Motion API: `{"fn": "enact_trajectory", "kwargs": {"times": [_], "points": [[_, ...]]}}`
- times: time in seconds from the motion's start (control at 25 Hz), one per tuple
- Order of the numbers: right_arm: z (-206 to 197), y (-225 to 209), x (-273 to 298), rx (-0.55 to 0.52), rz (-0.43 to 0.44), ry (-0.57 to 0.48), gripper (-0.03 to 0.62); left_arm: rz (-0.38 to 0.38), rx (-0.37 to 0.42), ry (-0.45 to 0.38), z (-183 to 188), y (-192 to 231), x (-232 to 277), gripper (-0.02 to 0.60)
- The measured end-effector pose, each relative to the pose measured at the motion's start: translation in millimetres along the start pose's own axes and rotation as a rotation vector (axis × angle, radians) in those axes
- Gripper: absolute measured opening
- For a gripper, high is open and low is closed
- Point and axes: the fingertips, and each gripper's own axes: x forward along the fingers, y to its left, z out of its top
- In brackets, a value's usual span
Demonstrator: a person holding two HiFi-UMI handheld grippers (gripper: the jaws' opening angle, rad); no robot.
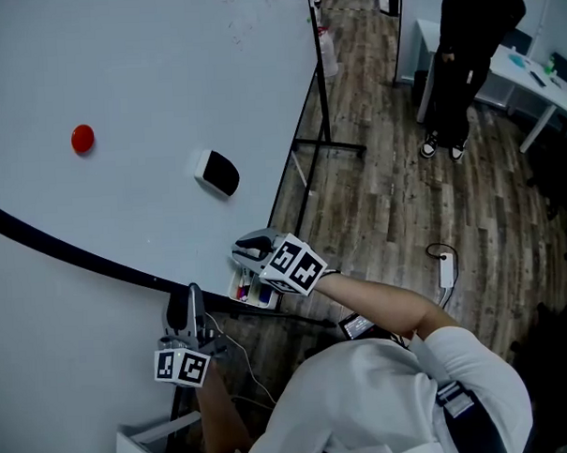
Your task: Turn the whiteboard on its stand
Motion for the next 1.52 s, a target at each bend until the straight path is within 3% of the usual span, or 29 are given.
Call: {"fn": "enact_trajectory", "kwargs": {"times": [0.32, 0.64, 0.92, 1.12, 1.52], "points": [[-3.1, -16.3, -36.0, 0.008, -0.031, -0.006, 0.077, 0.043, 0.001, -0.015, 3.8, 0.0, -2.9, 0.193], [-13.5, -36.0, -74.5, 0.015, -0.057, -0.004, 0.077, 0.095, 0.086, -0.035, 9.7, 1.2, -13.0, 0.193], [-24.5, -50.8, -103.8, 0.018, -0.067, 0.001, 0.077, 0.162, 0.039, -0.067, 5.5, -5.3, -32.1, 0.193], [-32.9, -55.3, -123.3, 0.015, -0.055, 0.009, 0.078, 0.246, -0.042, -0.114, 7.0, -20.0, -41.7, 0.192], [-52.0, -72.3, -165.5, 0.013, -0.034, 0.025, 0.078, 0.214, -0.119, -0.081, -36.9, -86.2, -38.6, 0.175]]}}
